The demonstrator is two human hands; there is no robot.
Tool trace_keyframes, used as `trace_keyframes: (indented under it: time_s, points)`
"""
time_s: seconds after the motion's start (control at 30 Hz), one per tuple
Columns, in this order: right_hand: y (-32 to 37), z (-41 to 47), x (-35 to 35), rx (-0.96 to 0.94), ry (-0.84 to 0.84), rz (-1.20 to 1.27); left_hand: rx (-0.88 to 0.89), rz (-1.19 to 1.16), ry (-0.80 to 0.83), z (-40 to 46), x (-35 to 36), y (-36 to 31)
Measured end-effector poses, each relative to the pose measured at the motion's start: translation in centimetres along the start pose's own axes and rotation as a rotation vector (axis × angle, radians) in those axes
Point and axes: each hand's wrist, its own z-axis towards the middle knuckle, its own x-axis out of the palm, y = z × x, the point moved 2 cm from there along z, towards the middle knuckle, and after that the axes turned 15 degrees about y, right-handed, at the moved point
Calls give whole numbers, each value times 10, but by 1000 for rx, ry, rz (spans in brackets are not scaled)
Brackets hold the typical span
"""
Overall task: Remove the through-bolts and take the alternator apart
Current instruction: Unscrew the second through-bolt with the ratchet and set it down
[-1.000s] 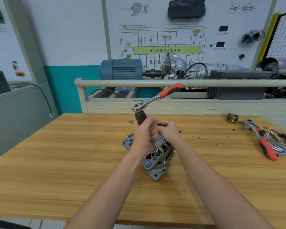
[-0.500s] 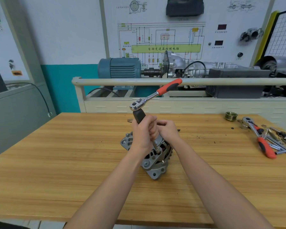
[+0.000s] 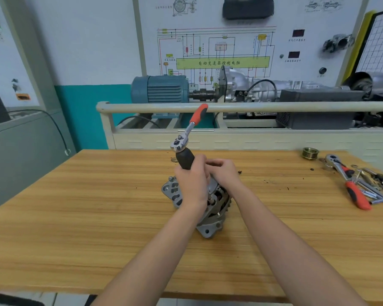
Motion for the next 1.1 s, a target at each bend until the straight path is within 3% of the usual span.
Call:
trace_keyframes:
  time_s: [0.13, 0.2, 0.27, 0.33, 0.5, 0.67, 0.83, 0.97, 1.1]
  points:
    - [21, -11, -2, -100, 15, 6, -13, 24, 217, 4, -3, -4]
    - [50, -20, -8, -275, 178, 389, -14, 20, 251, 6, -4, -5]
    - [83, -30, -12, -404, 488, 787, -25, 7, 269, 7, -3, -5]
    - [113, -44, -13, -491, 620, 935, -43, 4, 286, 7, -3, -5]
    - [151, -60, -8, -476, 456, 1319, -78, 19, 341, 4, -6, -8]
    - [147, -83, -5, -684, 375, 1156, -72, 194, 561, 4, -18, -22]
    - [148, -83, -10, -552, 319, 1347, -60, 68, 736, 3, -11, -30]
    - [151, -94, -7, -582, 111, 1271, -59, 25, 541, 5, -3, -22]
    - [135, -132, 25, -1008, 8, 734, -75, 58, 336, 7, -4, -20]
